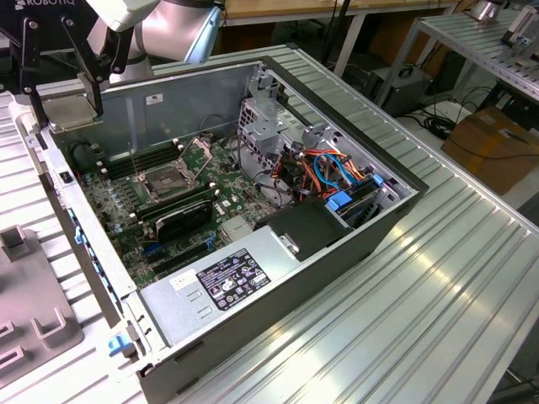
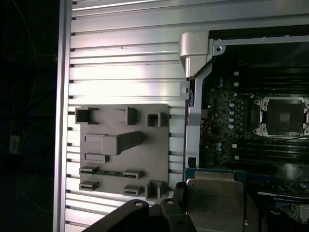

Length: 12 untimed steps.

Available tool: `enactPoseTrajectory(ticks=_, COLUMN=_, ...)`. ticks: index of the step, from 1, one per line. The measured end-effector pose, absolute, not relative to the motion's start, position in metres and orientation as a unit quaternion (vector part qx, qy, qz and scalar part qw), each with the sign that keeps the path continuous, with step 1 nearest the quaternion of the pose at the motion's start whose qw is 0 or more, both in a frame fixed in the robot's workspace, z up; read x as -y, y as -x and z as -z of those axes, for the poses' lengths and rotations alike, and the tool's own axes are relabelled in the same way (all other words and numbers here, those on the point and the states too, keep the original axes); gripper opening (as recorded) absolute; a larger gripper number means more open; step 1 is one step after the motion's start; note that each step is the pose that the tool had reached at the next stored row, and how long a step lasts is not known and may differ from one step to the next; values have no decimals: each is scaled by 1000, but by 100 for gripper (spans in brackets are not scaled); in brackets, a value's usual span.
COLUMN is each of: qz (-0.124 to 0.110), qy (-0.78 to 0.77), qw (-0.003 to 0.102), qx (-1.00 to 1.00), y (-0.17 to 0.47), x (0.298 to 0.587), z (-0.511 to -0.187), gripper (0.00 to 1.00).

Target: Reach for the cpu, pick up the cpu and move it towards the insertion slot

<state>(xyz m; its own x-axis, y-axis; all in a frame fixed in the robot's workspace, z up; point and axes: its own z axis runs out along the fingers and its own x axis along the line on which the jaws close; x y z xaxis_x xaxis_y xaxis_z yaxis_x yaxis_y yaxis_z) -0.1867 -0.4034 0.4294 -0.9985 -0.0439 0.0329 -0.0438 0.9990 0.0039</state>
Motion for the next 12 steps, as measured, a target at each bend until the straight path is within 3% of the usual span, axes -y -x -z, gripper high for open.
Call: enactPoseTrajectory(ticks=12, qz=-1, qy=-21, qw=18, qx=1000, y=173, x=400, z=-429, gripper=55)
